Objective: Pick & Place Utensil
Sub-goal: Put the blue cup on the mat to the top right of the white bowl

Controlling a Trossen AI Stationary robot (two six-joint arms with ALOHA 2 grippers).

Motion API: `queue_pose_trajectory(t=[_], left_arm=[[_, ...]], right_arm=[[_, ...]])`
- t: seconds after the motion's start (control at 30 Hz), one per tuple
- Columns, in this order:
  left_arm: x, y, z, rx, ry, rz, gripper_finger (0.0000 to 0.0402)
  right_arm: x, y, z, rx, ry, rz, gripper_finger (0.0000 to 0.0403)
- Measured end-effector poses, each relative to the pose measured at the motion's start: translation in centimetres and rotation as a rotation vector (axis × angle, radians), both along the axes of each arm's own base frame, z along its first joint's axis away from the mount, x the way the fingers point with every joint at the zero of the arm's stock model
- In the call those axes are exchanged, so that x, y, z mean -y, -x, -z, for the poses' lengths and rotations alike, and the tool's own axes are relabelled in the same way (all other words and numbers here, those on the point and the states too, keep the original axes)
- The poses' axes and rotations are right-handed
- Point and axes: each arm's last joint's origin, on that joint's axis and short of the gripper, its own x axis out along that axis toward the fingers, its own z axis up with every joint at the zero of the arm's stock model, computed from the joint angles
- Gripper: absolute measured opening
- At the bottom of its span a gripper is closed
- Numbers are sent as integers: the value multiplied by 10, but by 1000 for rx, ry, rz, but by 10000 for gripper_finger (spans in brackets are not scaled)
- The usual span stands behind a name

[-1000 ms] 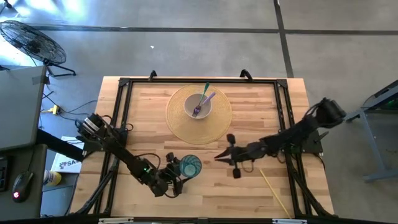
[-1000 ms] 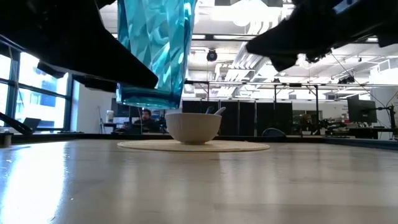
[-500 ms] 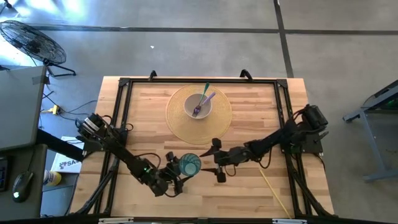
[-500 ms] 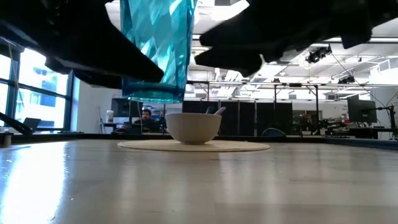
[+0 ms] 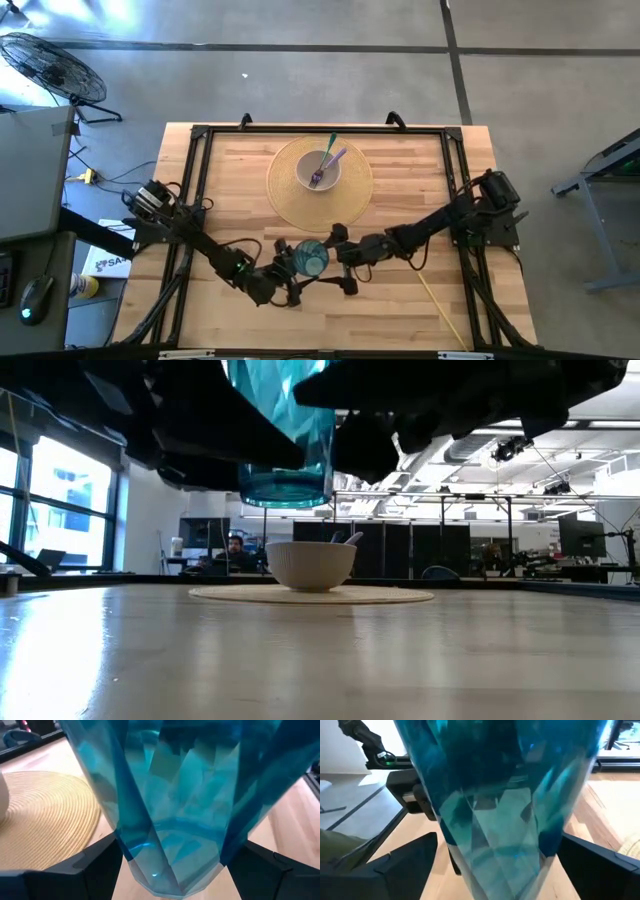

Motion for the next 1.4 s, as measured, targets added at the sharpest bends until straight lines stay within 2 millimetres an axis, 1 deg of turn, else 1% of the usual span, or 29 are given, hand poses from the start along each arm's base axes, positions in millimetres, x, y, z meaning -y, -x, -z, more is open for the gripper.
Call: queue_pose_trajectory(t=[0.1,0.23,0.37,0.43,0.53,0.6,0.7,0.8,0.97,1.03,1.13,1.27,1.33,1.4], left_arm=[[-2,-3,-2,15,-3,7,306],[-9,-8,-1,18,11,-7,306],[-14,-12,-3,29,25,-6,306],[-14,-12,-2,23,15,-10,306],[-14,-12,-2,17,2,-5,306],[-14,-11,-1,7,-7,-10,313],[-14,-10,-1,-11,-12,-11,336],[-13,-5,-2,-49,-22,4,359],[-8,12,-13,-99,-26,2,375],[-7,23,-15,-137,-28,-17,376],[-5,45,-18,-202,-37,-62,376],[-3,73,-18,-270,-20,-107,377],[-2,83,-16,-293,-13,-122,377],[-1,90,-14,-314,-9,-130,377]], right_arm=[[4,-2,-1,11,7,-20,398],[8,-3,-2,19,5,-13,393],[12,-4,-2,24,27,60,392],[13,-4,-2,23,33,92,388],[13,-4,-2,24,27,91,374],[13,-4,-2,24,25,92,360],[13,-4,-3,32,17,97,341],[13,-5,-5,47,-6,107,335],[14,-5,-9,73,-12,134,336],[16,-2,-15,63,5,164,336],[23,8,-28,65,38,236,336],[45,32,-56,141,51,382,337],[61,49,-66,174,50,461,337],[79,65,-73,197,35,544,337]])
